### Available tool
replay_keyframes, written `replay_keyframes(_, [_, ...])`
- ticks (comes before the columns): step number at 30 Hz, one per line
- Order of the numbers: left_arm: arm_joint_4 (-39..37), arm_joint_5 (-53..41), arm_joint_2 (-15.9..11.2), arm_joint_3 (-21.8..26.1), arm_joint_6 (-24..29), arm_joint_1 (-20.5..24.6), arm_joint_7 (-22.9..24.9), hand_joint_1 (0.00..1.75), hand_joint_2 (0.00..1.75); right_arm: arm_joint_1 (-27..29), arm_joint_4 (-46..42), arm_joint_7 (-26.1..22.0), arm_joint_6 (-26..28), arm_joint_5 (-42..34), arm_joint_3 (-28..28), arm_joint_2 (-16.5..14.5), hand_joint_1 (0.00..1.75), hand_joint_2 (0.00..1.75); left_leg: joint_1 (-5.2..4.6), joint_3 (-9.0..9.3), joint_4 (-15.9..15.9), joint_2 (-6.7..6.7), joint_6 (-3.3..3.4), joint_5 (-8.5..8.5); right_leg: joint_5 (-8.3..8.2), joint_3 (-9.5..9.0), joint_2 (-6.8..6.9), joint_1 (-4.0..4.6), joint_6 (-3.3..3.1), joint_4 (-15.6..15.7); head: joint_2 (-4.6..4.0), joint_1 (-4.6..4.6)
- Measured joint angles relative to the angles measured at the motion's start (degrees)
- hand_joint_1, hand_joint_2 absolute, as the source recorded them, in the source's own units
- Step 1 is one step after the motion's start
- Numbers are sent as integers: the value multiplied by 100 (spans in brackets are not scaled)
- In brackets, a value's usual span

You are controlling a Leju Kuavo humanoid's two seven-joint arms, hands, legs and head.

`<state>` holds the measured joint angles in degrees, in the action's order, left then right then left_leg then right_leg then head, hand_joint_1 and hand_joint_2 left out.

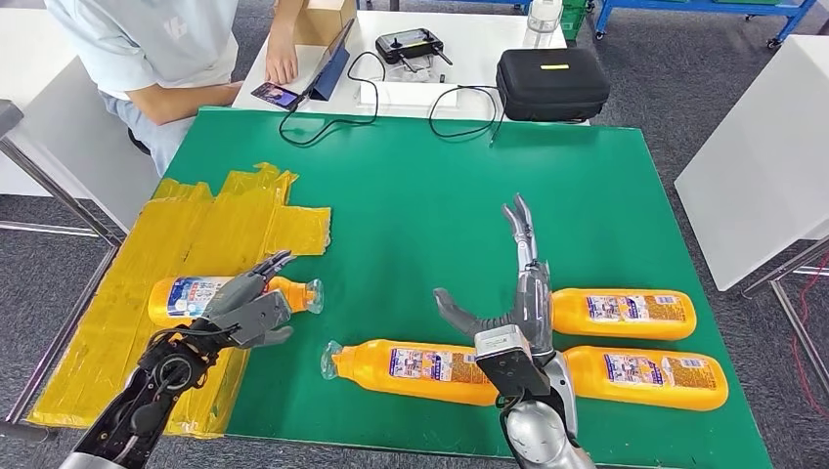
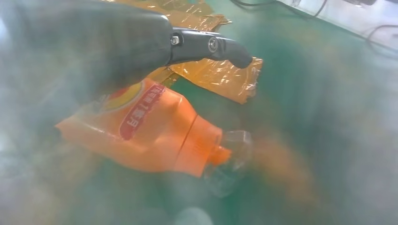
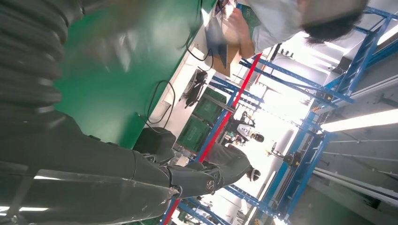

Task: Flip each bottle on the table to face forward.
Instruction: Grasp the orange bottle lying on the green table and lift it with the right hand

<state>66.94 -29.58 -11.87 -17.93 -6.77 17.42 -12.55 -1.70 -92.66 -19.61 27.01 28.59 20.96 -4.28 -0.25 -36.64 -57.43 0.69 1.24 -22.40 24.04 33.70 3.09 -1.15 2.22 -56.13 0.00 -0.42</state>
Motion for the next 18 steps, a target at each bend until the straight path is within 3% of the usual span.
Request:
replay_keyframes(5, [81, 88, -35, -44, 1, -38, -43, 0, 175, -1, 26, 7, -4, 51, 1, 12, 0, 175, 0, -4, 0, 0, 0, 0, 0, 2, 0, -1, 0, 0, 0, 0])
replay_keyframes(11, [417, 589, -12, 20, 140, -234, -137, 0, 175, 1, 108, 213, -266, 649, 52, 124, 0, 175, 0, -8, 0, 0, 0, -1, 0, 7, 0, -1, 0, 0, 0, 0])
replay_keyframes(18, [628, 1182, 264, 319, 189, -456, -372, 0, 175, -5, 306, 435, -1373, 1597, 517, 620, 0, 175, -1, -15, -1, 0, 0, -1, 0, 11, 1, -1, 0, 1, 0, -1])
